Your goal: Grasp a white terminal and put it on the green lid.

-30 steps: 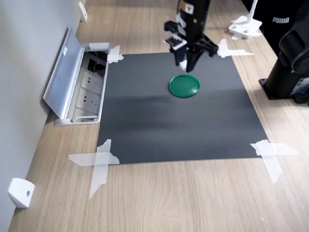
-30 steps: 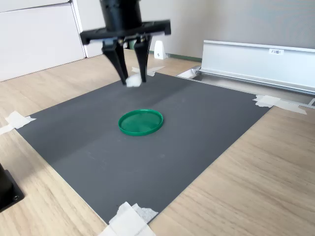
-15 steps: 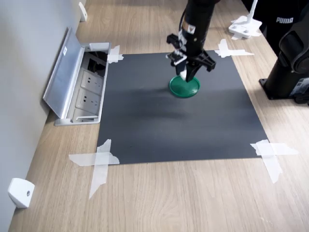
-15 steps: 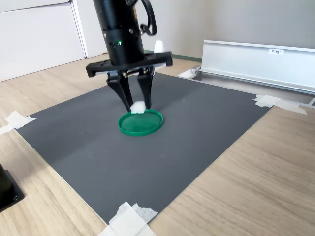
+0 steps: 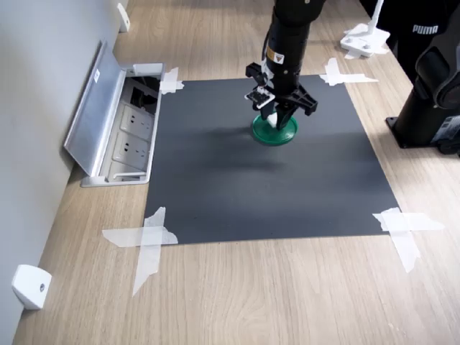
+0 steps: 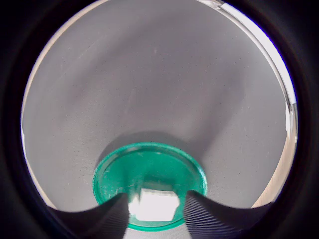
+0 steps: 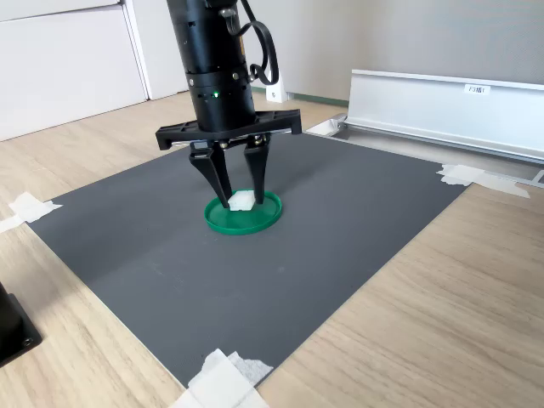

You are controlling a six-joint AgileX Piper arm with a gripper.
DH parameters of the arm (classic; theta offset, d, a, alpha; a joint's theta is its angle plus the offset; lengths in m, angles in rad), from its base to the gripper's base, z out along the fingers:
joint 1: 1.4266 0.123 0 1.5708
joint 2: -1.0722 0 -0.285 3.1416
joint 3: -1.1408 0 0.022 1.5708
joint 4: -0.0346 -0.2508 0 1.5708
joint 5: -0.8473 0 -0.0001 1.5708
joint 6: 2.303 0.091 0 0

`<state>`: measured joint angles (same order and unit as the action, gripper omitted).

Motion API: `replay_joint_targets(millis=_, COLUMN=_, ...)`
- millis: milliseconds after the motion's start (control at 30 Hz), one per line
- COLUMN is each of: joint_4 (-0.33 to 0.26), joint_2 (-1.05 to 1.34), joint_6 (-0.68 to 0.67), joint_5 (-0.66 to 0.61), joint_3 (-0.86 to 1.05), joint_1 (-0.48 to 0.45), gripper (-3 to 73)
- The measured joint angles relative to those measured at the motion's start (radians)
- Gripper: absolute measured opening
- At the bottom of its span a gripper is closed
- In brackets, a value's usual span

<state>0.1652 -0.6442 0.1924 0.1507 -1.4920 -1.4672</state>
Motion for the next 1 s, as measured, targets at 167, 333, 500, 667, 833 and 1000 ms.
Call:
replay_joint_targets(millis=167, joint_4=-0.002, joint_2=0.028, joint_6=0.0, joint_5=0.001, joint_3=0.0, joint_1=0.0, gripper=68.5)
replay_joint_targets(millis=333, joint_4=-0.042, joint_2=0.131, joint_6=0.0, joint_5=0.001, joint_3=-0.044, joint_1=0.0, gripper=70.7)
replay_joint_targets(millis=500, joint_4=-0.148, joint_2=0.276, joint_6=0.004, joint_5=0.024, joint_3=-0.135, joint_1=0.0, gripper=63.7)
replay_joint_targets(millis=667, joint_4=-0.195, joint_2=0.439, joint_6=0.112, joint_5=0.12, joint_3=-0.152, joint_1=0.0, gripper=37.7)
replay_joint_targets(millis=833, joint_4=-0.198, joint_2=0.597, joint_6=0.275, joint_5=0.186, joint_3=-0.12, joint_1=0.0, gripper=6.2)
replay_joint_targets(millis=1000, joint_4=-0.203, joint_2=0.799, joint_6=0.384, joint_5=0.345, joint_3=0.043, joint_1=0.0, gripper=-0.1)
